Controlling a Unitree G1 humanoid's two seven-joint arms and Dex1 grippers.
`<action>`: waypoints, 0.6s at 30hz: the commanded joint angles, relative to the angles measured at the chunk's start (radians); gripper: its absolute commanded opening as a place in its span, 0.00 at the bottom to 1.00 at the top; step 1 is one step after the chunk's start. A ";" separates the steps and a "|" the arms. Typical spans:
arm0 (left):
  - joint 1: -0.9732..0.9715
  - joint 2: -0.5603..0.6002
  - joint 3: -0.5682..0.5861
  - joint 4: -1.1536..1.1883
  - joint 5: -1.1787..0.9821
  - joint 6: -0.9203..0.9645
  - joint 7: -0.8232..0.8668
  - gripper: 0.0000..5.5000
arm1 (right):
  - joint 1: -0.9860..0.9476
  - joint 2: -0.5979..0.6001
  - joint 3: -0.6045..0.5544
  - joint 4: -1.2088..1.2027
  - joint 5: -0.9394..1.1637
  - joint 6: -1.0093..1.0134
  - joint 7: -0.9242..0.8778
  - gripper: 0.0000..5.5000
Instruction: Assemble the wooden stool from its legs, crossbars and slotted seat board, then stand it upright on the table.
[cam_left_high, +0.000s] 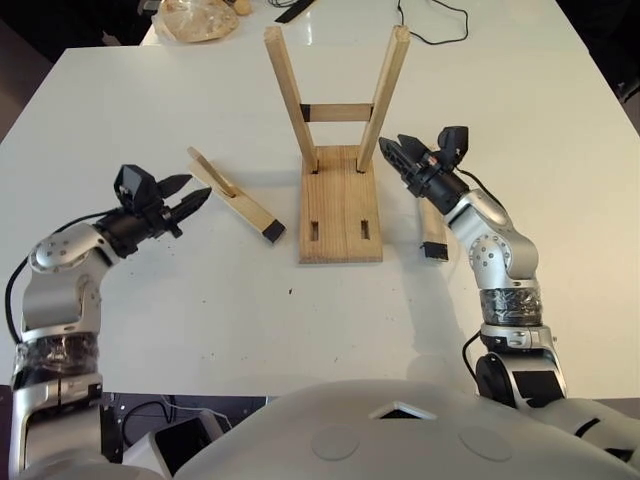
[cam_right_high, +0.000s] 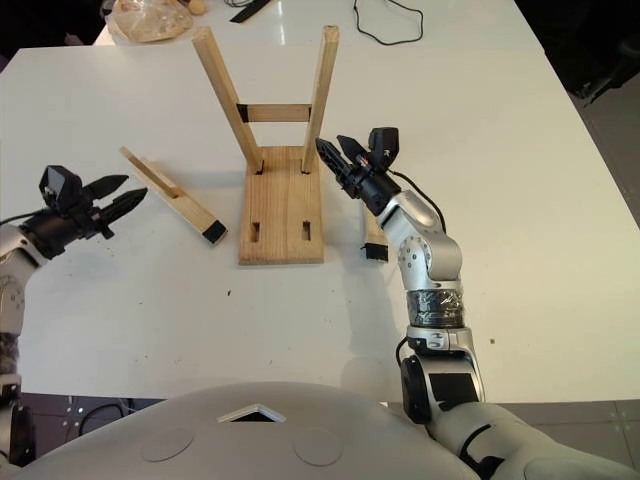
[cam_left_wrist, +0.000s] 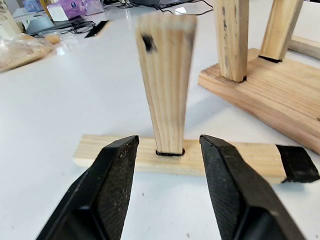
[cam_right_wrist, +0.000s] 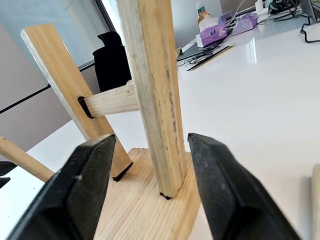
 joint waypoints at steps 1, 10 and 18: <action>0.042 -0.006 0.060 0.034 0.106 0.023 0.192 0.41 | 0.001 -0.002 -0.003 -0.007 -0.014 -0.005 -0.006 0.48; -0.351 -0.218 0.132 -0.280 -0.133 0.162 0.569 0.41 | -0.050 -0.022 0.010 0.046 -0.041 -0.003 0.010 0.48; -0.296 -0.296 -0.027 -0.475 -0.221 0.203 0.517 0.41 | -0.104 -0.023 0.037 0.146 -0.127 -0.081 0.009 0.48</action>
